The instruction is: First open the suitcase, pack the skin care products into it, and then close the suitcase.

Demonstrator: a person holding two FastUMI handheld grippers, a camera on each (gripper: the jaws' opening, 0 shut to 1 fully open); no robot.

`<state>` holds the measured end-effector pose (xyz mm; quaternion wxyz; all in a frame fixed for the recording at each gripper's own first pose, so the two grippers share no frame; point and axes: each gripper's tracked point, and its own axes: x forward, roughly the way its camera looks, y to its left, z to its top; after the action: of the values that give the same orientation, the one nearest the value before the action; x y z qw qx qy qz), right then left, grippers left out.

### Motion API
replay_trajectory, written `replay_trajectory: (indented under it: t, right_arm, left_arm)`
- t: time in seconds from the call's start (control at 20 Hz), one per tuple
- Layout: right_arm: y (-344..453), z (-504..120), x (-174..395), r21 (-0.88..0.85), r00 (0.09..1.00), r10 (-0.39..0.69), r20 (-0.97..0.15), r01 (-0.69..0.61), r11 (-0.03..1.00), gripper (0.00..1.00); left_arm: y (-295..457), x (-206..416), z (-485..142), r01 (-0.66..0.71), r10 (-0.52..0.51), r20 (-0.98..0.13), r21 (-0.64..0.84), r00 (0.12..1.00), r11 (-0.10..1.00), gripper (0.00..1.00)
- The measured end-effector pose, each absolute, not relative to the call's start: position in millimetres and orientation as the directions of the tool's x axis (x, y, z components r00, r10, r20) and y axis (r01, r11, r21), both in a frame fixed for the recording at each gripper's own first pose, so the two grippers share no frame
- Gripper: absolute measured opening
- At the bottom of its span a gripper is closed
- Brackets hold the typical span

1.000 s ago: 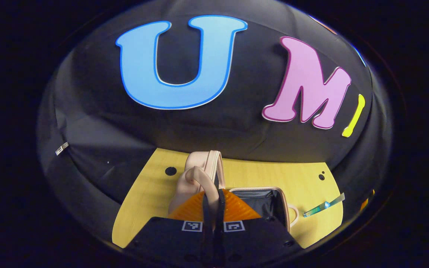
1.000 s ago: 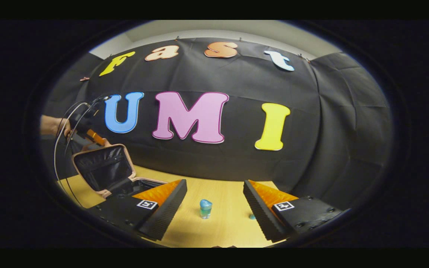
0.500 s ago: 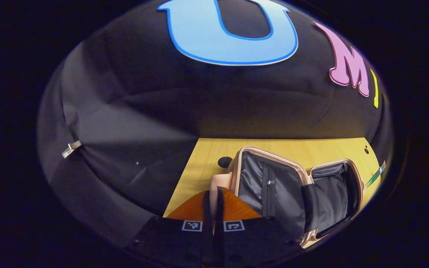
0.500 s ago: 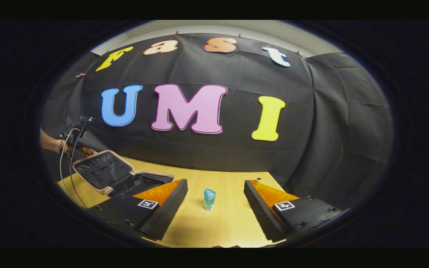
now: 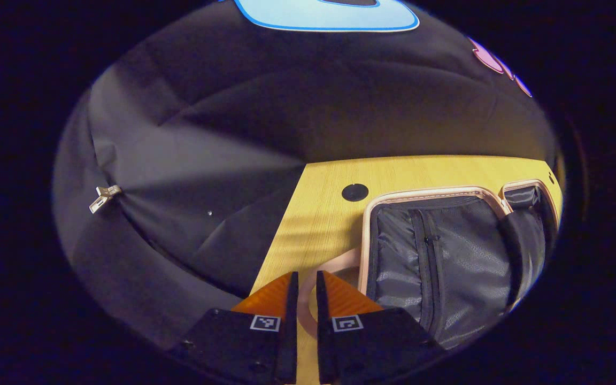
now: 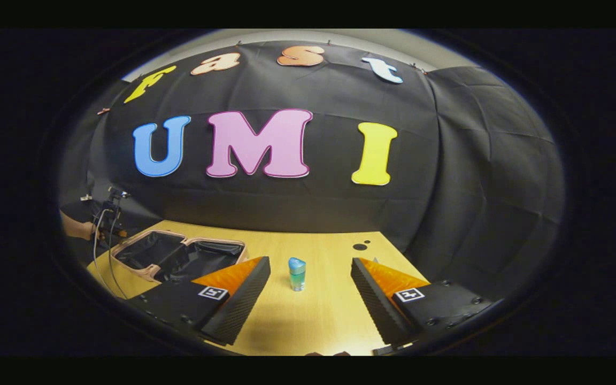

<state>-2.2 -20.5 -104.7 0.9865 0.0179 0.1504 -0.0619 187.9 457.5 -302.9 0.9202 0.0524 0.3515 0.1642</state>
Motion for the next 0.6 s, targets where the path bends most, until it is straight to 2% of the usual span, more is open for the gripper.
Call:
replay_trajectory:
  t: [0.15,0.35,0.6]
  right_arm:
    - [-27.2,-98.0,0.6,0.037,0.951,-0.125,-0.283,0.141,0.989,0.97]
    - [-41.7,-84.6,-1.4,0.023,0.963,-0.136,-0.235,0.145,0.989,0.96]
    - [-62.1,-74.0,-13.1,0.048,0.965,-0.150,-0.213,0.164,0.985,0.97]
  left_arm:
    - [441.0,168.5,-262.1,-0.286,0.342,-0.576,0.190,0.743,0.939,0.99]
    - [384.4,161.0,-184.8,-0.279,0.297,-0.403,0.105,0.865,0.954,0.99]
    - [269.8,112.0,-128.8,-0.165,0.181,-0.281,0.079,0.942,0.983,0.98]
